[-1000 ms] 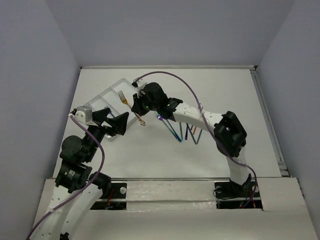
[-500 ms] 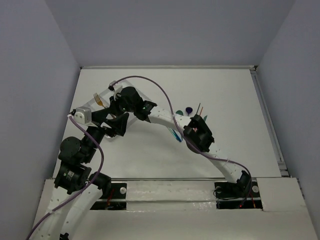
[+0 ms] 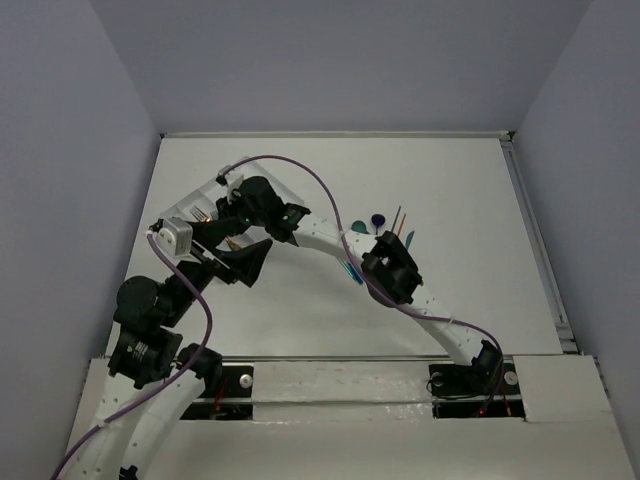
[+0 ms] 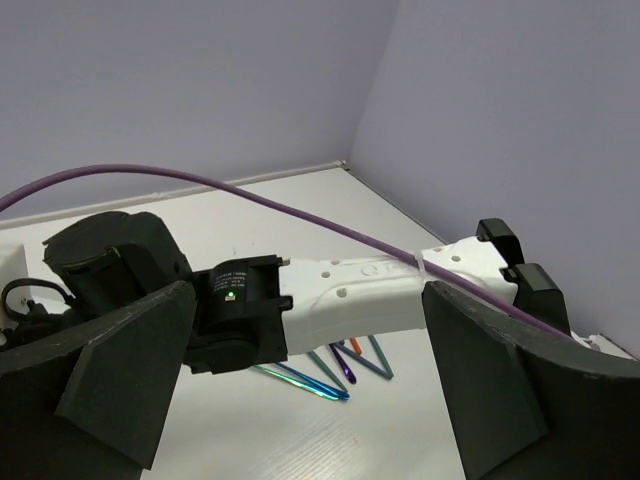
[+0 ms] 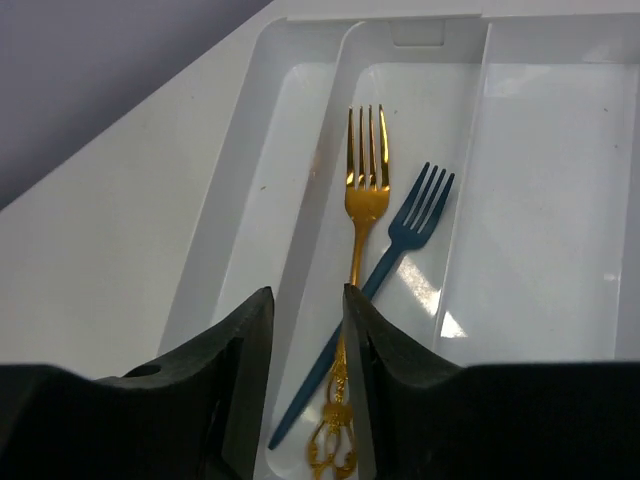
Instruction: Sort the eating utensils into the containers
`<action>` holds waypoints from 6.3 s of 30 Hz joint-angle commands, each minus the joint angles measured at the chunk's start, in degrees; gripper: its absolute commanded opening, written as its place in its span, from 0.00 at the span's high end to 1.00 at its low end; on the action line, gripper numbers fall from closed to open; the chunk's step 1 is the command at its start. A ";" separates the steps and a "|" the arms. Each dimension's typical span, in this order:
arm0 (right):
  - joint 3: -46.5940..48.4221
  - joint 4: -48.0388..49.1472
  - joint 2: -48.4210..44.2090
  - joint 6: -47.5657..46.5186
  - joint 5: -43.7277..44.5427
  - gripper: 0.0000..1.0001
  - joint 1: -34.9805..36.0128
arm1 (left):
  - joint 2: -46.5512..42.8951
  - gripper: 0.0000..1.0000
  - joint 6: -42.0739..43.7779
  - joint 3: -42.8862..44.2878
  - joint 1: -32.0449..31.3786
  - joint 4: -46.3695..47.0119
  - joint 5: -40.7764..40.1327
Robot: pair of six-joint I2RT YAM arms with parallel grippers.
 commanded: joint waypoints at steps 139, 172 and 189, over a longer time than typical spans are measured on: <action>-65.18 5.35 -46.61 2.27 18.73 0.63 -8.85 | 0.83 0.01 -0.58 1.72 2.83 -0.42 -9.26; -65.56 -2.23 -42.67 2.19 14.69 1.00 -13.78 | 1.35 0.01 -0.49 1.72 2.83 -0.24 -9.08; -36.76 4.09 -30.65 3.41 5.56 1.00 -3.32 | 0.21 0.01 -0.49 1.89 2.83 -0.60 -9.52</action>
